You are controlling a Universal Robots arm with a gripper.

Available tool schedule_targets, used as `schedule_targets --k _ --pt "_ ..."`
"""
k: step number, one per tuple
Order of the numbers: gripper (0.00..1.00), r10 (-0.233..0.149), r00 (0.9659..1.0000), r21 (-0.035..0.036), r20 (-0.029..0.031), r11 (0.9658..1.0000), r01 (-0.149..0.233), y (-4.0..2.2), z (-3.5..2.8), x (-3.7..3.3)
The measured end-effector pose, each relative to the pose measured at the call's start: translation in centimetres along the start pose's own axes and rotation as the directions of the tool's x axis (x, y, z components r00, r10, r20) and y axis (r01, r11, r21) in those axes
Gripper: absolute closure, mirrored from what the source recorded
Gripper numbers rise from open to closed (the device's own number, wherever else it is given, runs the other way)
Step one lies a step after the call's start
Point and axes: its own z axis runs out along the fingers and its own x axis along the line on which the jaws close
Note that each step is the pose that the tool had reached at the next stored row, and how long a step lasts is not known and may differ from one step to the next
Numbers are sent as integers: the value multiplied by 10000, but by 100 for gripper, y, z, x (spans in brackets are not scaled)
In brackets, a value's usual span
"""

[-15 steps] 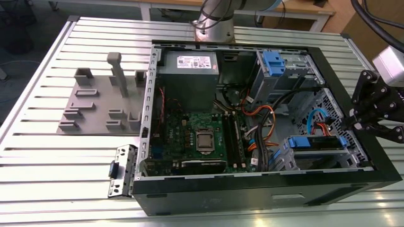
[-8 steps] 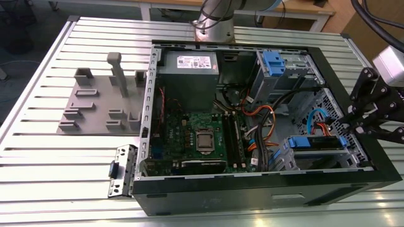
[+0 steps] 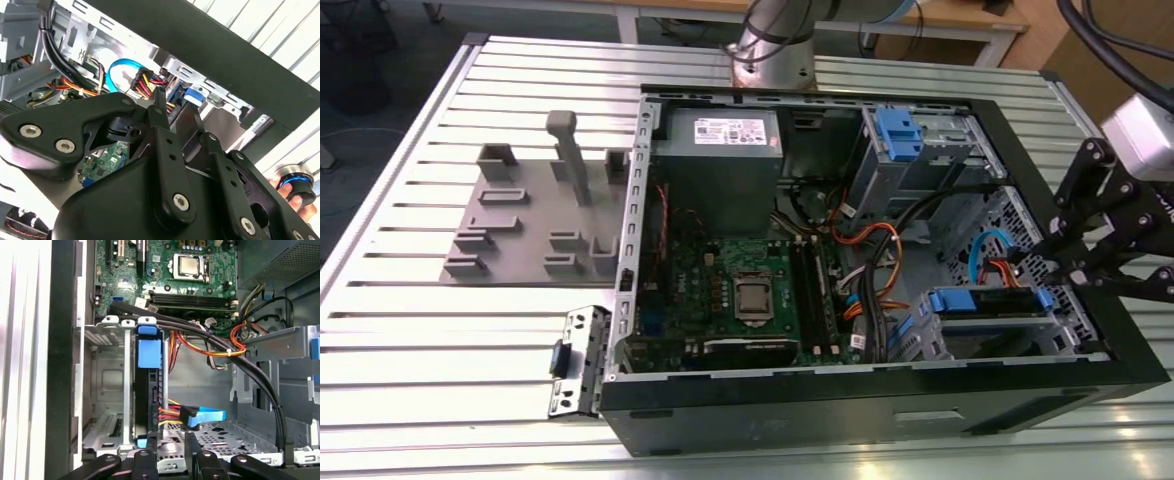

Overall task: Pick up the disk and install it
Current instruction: 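Insert the second disk wire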

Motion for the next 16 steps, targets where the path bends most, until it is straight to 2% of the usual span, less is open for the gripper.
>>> schedule_targets --k 4,10,16 --pt "65 0 10000 0 0 10000 0 15 11 -72" --pt "65 -4 10000 32 -5 10000 4 128 18 -77" --pt "65 -3 10000 32 -4 10000 3 200 33 -86"
